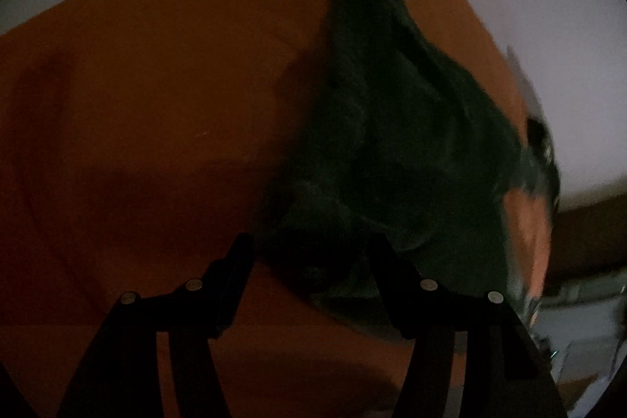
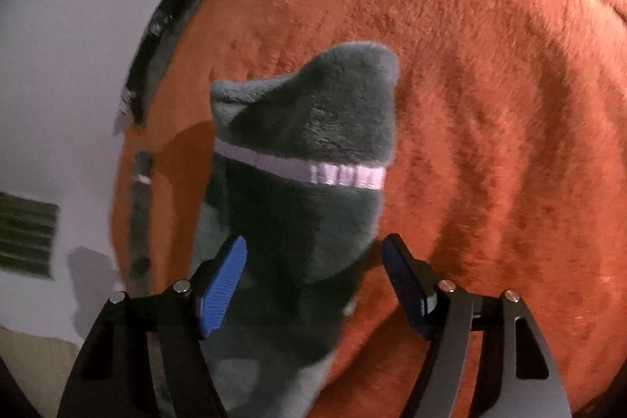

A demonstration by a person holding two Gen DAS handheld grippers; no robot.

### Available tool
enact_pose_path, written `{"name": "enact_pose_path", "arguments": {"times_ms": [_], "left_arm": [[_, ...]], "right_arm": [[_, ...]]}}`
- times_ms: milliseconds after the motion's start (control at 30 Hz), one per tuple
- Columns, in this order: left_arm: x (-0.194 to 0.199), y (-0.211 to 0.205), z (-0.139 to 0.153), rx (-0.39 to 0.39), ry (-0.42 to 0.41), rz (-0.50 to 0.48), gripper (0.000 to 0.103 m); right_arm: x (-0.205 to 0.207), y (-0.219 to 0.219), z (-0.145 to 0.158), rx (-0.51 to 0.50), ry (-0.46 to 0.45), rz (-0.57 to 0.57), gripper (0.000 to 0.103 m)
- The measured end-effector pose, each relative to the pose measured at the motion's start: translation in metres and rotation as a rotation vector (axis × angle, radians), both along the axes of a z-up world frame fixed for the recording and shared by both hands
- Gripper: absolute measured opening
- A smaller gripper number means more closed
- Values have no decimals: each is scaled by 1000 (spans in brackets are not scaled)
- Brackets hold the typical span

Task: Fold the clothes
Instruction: 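Grasp the pink-striped sleeve cuff with the right gripper and lift it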

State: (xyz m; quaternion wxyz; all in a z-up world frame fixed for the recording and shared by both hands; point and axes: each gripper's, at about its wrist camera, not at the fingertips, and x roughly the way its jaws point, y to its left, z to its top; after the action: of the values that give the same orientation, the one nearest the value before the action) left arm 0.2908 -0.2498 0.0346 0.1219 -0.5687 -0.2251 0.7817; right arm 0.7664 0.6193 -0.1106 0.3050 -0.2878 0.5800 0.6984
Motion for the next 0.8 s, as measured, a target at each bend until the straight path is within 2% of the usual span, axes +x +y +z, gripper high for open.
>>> {"name": "enact_pose_path", "arguments": {"times_ms": [100,133,200,267,300,367,400,433,500,567,667,700,767,800], "left_arm": [[35,-14,11,-45,24,57,62],[51,-4,19,-34,16,69,62],[76,-6,14,67,-29,102,62],[79,-5,4,179,-53,119,62],[76,-3,1,208,-56,126,62],[72,2,-9,254,-70,140,62],[68,5,-15,262,-81,138,62],[62,14,-20,263,-92,124,62],[50,13,-21,257,-80,126,62],[48,-1,-24,288,-80,153,62],[53,-10,-35,323,-129,157,61],[50,-13,-33,329,-137,154,55],[47,-19,-26,296,-114,136,16],[43,-16,-22,277,-96,132,16]], "right_arm": [[-2,6,-5,15,13,-17,64],[-1,9,-9,12,10,-30,58],[6,12,-22,-21,41,-80,51],[14,15,-34,-62,88,-133,43],[16,15,-36,-67,93,-140,40],[17,15,-36,-65,93,-137,25],[18,16,-34,-57,98,-124,21],[19,16,-31,-49,103,-111,11],[21,16,-26,-39,120,-99,9],[21,16,-23,-35,120,-96,9],[21,16,-19,-29,121,-92,9],[20,16,-17,-27,121,-91,9],[20,16,-15,-23,121,-89,9],[20,16,-13,-21,121,-87,9]]}}
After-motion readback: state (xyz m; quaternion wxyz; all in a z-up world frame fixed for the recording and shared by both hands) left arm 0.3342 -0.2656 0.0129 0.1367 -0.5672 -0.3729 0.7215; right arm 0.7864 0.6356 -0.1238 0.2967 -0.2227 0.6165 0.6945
